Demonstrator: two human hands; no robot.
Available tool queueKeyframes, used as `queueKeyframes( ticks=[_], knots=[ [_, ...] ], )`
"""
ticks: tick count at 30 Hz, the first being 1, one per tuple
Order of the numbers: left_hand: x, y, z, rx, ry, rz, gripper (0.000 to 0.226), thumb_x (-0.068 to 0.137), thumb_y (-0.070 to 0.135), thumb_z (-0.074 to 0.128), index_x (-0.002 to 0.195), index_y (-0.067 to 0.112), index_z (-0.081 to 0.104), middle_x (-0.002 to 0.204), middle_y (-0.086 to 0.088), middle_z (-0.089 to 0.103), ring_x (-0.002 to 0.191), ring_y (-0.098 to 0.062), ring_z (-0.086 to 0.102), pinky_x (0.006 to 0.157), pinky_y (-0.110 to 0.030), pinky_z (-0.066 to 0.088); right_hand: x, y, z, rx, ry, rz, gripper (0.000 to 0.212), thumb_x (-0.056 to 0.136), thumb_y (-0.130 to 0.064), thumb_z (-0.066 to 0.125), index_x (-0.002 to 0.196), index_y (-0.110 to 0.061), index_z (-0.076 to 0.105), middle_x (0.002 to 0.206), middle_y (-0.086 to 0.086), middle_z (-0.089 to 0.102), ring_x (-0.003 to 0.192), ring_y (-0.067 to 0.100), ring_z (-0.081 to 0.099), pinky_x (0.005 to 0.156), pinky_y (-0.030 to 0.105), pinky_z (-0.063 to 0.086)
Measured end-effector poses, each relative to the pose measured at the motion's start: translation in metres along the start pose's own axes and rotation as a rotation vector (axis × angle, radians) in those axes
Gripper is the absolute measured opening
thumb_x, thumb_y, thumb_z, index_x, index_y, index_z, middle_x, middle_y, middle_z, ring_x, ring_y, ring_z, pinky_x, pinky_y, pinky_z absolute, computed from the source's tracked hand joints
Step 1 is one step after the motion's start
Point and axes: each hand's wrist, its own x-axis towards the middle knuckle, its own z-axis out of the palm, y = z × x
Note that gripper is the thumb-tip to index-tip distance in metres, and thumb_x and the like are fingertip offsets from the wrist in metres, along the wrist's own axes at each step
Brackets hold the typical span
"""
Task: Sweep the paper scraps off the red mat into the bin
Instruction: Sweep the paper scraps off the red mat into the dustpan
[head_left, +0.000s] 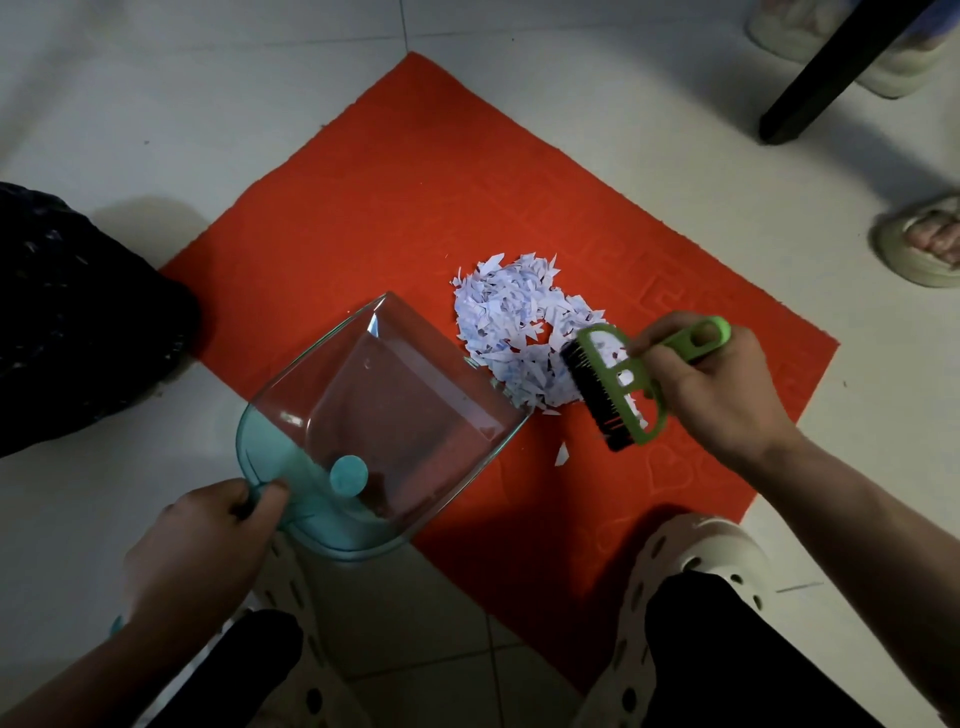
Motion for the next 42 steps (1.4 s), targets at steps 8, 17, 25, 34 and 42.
queueKeyframes(
  ticks=[8,17,25,34,42],
  knots=[
    [-0.001,0.004,0.002,0.0,-0.007,0.02,0.051,0.093,0.042,0.054,0.052,0.013,0.051,0.04,-0.001,0.044,0.039,-0.02,0.046,0.049,-0.024,0.036,-0.01,0.036,-0.013,-0.15,0.28,0.111,0.013,0.087,-0.015,0.047,0.079,-0.017,0.058,0.069,0.013,0.063,0.061,0.032,0.064,0.053,0.042,0.055],
    [0.001,0.005,0.003,0.008,-0.054,0.014,0.048,0.093,0.044,0.052,0.056,0.013,0.055,0.043,-0.004,0.05,0.038,-0.019,0.048,0.046,-0.032,0.044,0.004,0.042,0.018,-0.214,0.147,0.175,0.014,0.088,-0.014,0.049,0.083,-0.014,0.062,0.076,0.011,0.066,0.069,0.031,0.065,0.065,0.047,0.056],
    [-0.005,0.013,-0.001,0.04,-0.015,0.005,0.05,0.094,0.042,0.053,0.054,0.013,0.052,0.043,-0.002,0.047,0.042,-0.019,0.049,0.047,-0.022,0.034,0.007,0.026,0.018,-0.146,0.181,0.108,0.016,0.091,-0.012,0.049,0.082,-0.011,0.062,0.065,0.009,0.065,0.052,0.019,0.064,0.049,0.034,0.053],
    [-0.001,0.011,-0.002,0.042,-0.037,-0.023,0.051,0.094,0.045,0.051,0.056,0.012,0.052,0.045,-0.004,0.05,0.044,-0.022,0.054,0.047,-0.025,0.038,0.007,0.029,0.037,-0.163,0.07,0.131,0.013,0.086,-0.012,0.051,0.079,-0.015,0.061,0.075,0.012,0.065,0.069,0.032,0.065,0.062,0.036,0.054],
    [-0.002,0.009,-0.001,0.03,-0.012,-0.011,0.051,0.094,0.045,0.052,0.056,0.011,0.052,0.045,-0.004,0.049,0.042,-0.021,0.05,0.047,-0.024,0.035,0.005,0.021,0.019,-0.054,0.16,0.117,0.017,0.09,-0.015,0.055,0.076,-0.011,0.064,0.062,0.016,0.064,0.055,0.036,0.062,0.048,0.044,0.052]
  ],
)
